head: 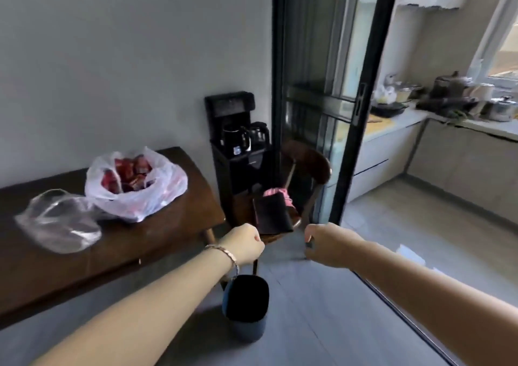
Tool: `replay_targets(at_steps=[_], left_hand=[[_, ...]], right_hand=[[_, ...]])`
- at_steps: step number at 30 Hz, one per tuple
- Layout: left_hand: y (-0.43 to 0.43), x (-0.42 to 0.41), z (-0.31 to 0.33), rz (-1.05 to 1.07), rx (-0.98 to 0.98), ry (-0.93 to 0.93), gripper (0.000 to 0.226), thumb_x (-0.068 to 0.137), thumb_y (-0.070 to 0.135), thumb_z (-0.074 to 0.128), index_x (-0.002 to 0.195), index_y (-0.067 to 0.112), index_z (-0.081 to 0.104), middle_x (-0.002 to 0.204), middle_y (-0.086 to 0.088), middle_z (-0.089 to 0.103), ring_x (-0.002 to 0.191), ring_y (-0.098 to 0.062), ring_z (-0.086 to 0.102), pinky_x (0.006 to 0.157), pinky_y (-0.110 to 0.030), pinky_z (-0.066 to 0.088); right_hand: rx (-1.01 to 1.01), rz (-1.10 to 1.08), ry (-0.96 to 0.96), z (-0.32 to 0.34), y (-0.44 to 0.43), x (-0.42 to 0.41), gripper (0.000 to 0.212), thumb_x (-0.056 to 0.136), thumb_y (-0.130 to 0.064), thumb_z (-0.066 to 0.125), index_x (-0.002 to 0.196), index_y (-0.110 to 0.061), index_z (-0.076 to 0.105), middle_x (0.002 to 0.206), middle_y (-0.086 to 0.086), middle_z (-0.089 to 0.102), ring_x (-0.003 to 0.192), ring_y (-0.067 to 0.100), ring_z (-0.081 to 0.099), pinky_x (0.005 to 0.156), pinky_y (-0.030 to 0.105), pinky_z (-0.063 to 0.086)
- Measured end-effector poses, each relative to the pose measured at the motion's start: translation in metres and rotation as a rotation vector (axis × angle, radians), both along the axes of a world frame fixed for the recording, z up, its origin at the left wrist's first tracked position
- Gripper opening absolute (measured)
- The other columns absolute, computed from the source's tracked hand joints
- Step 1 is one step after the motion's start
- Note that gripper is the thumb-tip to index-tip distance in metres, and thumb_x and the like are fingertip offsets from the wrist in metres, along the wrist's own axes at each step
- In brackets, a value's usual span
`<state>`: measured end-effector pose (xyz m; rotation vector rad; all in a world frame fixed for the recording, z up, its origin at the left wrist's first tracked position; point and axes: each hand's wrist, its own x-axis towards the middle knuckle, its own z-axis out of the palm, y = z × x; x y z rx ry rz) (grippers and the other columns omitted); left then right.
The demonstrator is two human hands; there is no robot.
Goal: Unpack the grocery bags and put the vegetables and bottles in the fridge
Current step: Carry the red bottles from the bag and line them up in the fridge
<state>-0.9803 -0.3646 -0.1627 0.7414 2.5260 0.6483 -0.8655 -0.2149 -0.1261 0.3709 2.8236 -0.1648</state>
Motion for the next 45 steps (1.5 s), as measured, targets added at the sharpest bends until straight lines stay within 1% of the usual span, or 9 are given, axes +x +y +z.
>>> replay_targets(at_steps=[3, 6, 11, 16, 22, 28, 33, 38, 45], left_hand=[[-0.043, -0.055, -0.014, 0.132, -0.014, -0.017, 0.024, 0.082, 0.013, 0.044, 0.059, 0.014, 0.053, 0.087, -0.014, 0.072, 0.082, -0.031, 0.068, 0.078, -0.036, 0.055], [-0.075, -0.109, -0.025, 0.258, -0.011, -0.023, 0.024, 0.083, 0.013, 0.043, 0.062, 0.015, 0.054, 0.084, -0.013, 0.073, 0.072, -0.027, 0.068, 0.072, -0.033, 0.054], [-0.106, -0.195, -0.023, 0.511, 0.066, -0.033, 0.022, 0.089, 0.014, 0.043, 0.082, 0.009, 0.063, 0.086, -0.008, 0.073, 0.060, -0.016, 0.061, 0.058, -0.024, 0.051], [-0.134, -0.273, -0.023, 0.670, 0.106, -0.009, 0.025, 0.091, 0.018, 0.043, 0.090, 0.005, 0.065, 0.085, -0.010, 0.072, 0.068, -0.020, 0.065, 0.077, -0.035, 0.054], [-0.168, -0.341, -0.050, 0.719, 0.057, -0.012, 0.026, 0.094, 0.022, 0.044, 0.098, 0.007, 0.065, 0.090, -0.011, 0.070, 0.084, -0.030, 0.067, 0.077, -0.042, 0.054], [-0.204, -0.431, -0.088, 0.660, 0.024, -0.007, 0.024, 0.095, 0.015, 0.041, 0.099, 0.010, 0.064, 0.093, -0.009, 0.067, 0.088, -0.026, 0.065, 0.076, -0.037, 0.052], [-0.227, -0.511, -0.112, 0.564, -0.042, -0.032, 0.024, 0.096, 0.017, 0.042, 0.102, 0.009, 0.063, 0.101, -0.009, 0.067, 0.096, -0.024, 0.061, 0.083, -0.031, 0.048], [-0.229, -0.566, -0.137, 0.251, -0.254, -0.044, 0.024, 0.098, 0.020, 0.037, 0.108, 0.014, 0.058, 0.109, -0.004, 0.063, 0.103, -0.021, 0.060, 0.088, -0.026, 0.046], [-0.238, -0.594, -0.176, 0.098, -0.445, -0.016, 0.030, 0.097, 0.020, 0.046, 0.127, 0.020, 0.051, 0.124, -0.002, 0.056, 0.116, -0.019, 0.052, 0.100, -0.030, 0.045]], right_hand=[[-0.083, 0.072, 0.010, -0.013, -0.026, -0.081, 0.025, 0.092, -0.029, 0.048, 0.110, -0.015, 0.059, 0.107, 0.005, 0.061, 0.100, 0.026, 0.059, 0.082, 0.032, 0.047], [-0.124, 0.189, 0.036, -0.028, -0.047, -0.159, 0.013, 0.089, -0.028, 0.048, 0.090, -0.019, 0.057, 0.092, 0.001, 0.059, 0.086, 0.024, 0.058, 0.073, 0.031, 0.048], [-0.145, 0.353, 0.060, -0.039, -0.069, -0.281, 0.020, 0.091, -0.029, 0.047, 0.101, -0.018, 0.060, 0.087, -0.004, 0.054, 0.083, 0.019, 0.056, 0.073, 0.032, 0.050], [-0.210, 0.426, 0.062, -0.050, -0.092, -0.388, 0.020, 0.092, -0.030, 0.044, 0.099, -0.021, 0.060, 0.090, -0.004, 0.062, 0.082, 0.016, 0.061, 0.074, 0.030, 0.054], [-0.234, 0.471, 0.043, -0.086, -0.127, -0.480, 0.024, 0.095, -0.030, 0.043, 0.108, -0.018, 0.059, 0.096, -0.001, 0.065, 0.084, 0.017, 0.063, 0.079, 0.033, 0.055], [-0.281, 0.448, -0.021, -0.118, -0.164, -0.568, 0.029, 0.095, -0.033, 0.045, 0.123, -0.024, 0.051, 0.117, 0.001, 0.061, 0.096, 0.020, 0.062, 0.082, 0.029, 0.051], [-0.332, 0.344, -0.059, -0.129, -0.197, -0.640, 0.027, 0.097, -0.030, 0.044, 0.120, -0.019, 0.055, 0.109, 0.002, 0.065, 0.090, 0.018, 0.062, 0.076, 0.025, 0.051], [-0.347, 0.224, -0.124, -0.167, -0.224, -0.694, 0.028, 0.096, -0.032, 0.046, 0.117, -0.018, 0.058, 0.104, 0.002, 0.065, 0.090, 0.019, 0.065, 0.080, 0.030, 0.056], [-0.344, 0.290, -0.288, -0.220, -0.267, -0.744, 0.043, 0.092, -0.025, 0.049, 0.134, -0.019, 0.044, 0.133, 0.007, 0.048, 0.122, 0.027, 0.046, 0.101, 0.037, 0.043]])
